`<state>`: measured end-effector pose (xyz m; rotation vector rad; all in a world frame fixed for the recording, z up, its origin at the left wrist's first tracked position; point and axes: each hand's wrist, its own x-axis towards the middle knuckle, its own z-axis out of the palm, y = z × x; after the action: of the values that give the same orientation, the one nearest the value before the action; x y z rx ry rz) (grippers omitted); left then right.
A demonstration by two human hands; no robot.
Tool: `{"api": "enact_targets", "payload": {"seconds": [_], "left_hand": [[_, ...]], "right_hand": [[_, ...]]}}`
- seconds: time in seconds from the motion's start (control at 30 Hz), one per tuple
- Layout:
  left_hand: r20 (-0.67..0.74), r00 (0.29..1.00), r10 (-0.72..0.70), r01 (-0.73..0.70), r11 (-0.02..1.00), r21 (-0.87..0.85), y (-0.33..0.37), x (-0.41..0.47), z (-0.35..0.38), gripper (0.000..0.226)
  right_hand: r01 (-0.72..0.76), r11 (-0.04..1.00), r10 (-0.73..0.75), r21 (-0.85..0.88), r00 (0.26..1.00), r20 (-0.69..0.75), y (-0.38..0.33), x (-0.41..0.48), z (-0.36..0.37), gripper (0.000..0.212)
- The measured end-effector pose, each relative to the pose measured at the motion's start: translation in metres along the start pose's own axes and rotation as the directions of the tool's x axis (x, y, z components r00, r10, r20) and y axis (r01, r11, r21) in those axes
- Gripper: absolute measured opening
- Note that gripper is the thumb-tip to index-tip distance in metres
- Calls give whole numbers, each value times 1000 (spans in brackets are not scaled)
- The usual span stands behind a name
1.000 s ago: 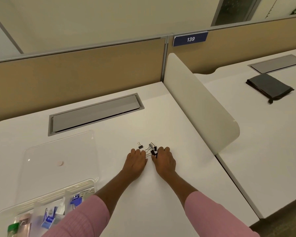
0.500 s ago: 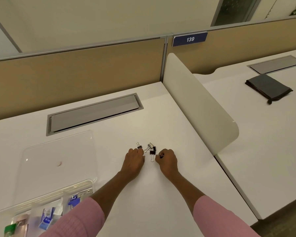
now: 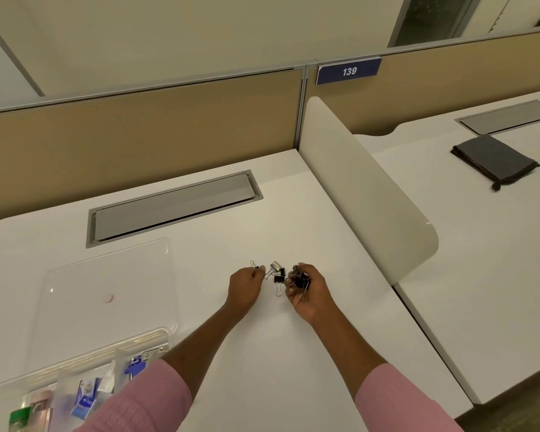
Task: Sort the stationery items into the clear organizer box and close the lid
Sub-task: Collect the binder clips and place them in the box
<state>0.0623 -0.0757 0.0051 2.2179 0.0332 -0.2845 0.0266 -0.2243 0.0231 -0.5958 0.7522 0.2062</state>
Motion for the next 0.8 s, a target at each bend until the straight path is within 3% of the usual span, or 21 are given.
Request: {"api": "enact_targets", "payload": {"seconds": [0.13,0.37,0.47,0.53,0.63,0.8], "left_hand": [[-19,988,-151,145,975,-169,4,3,-7,49],[63,991,-122,133,966,-220,4,7,-13,23],[85,992,-92,97,993,-65,3,10,-12,28],[63,994,-86,80,994,80,2,13,-11,38],[52,995,-79,67,975,212,6,19,-11,49],[103,992,-70,28,931,363,5,28,-9,49]], "right_hand": [[-44,998,43,38,999,29,-5,-6,1,31],[-33,999,32,29,999,28,-3,2,-1,32],[-26,999,26,-36,1000,6,-3,5,-2,30],[4,983,-9,-181,1000,-27,-4,4,1,25],[139,863,-195,-486,979,-67,-4,6,4,29],[245,468,-441,-849,897,16,3,18,4,24]]}}
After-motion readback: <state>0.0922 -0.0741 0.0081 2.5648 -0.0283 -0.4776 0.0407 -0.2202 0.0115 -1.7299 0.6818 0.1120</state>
